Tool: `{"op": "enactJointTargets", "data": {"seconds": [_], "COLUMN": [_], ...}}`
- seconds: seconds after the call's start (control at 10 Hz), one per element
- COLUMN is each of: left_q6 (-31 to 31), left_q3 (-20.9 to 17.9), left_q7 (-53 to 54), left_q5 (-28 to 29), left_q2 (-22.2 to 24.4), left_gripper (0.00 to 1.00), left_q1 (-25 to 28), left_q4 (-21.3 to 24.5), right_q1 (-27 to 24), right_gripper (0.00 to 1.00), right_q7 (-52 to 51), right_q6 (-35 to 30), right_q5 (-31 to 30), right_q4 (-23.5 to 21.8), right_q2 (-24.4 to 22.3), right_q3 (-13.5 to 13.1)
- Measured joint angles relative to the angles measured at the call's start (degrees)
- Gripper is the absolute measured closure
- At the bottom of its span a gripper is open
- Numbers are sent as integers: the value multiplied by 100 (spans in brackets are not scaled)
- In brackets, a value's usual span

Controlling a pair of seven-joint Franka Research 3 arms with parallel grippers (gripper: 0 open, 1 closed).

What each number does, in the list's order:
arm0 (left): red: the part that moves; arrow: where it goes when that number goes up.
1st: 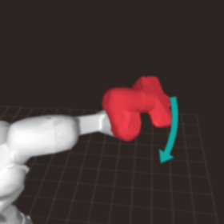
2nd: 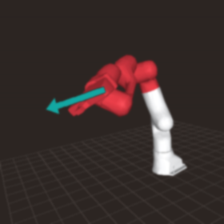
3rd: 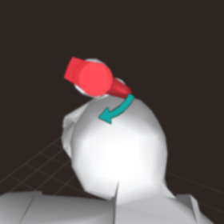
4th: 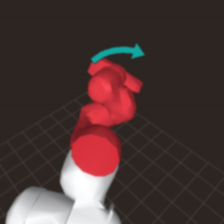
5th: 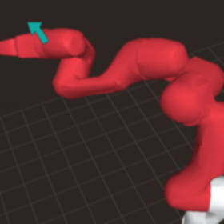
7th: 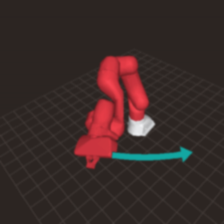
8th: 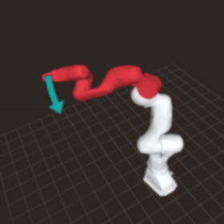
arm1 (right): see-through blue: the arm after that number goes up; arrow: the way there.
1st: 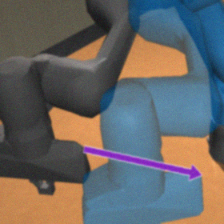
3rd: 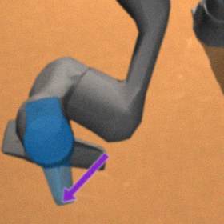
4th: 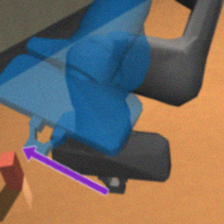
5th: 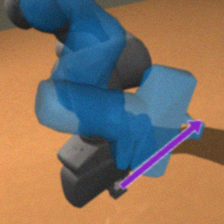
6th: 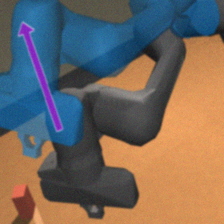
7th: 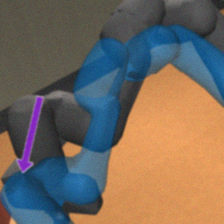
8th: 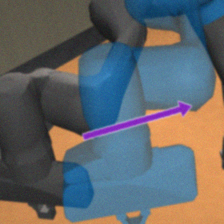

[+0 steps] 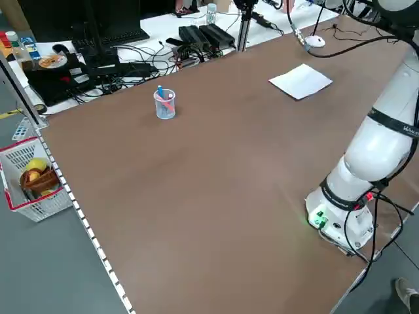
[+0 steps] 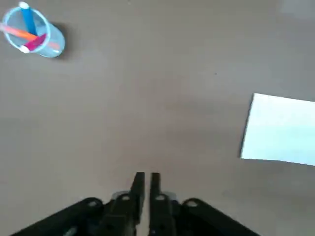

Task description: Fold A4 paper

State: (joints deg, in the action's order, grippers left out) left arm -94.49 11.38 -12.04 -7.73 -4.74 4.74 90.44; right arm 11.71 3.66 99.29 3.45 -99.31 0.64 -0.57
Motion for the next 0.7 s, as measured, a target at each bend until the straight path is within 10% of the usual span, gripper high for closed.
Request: {"op": "enactJointTargets", "data": {"seconds": [0.3,0.7], "left_q6": [-348,-1299], "left_q3": [35,41], "left_q7": [-1212,-2609], "left_q5": [-328,-169], "left_q2": [-268,-1192], "left_gripper": [99,99], "left_q1": [-720,-1813], "left_q4": [-2,-136], "right_q1": [325,329], "right_gripper": [6,47], "right_q7": [253,264], "right_q6": [1178,2319], "right_q5": [622,1494], "right_q4": [-924,-1821], "right_q2": [-1,177], "right_q3": [67,232]}}
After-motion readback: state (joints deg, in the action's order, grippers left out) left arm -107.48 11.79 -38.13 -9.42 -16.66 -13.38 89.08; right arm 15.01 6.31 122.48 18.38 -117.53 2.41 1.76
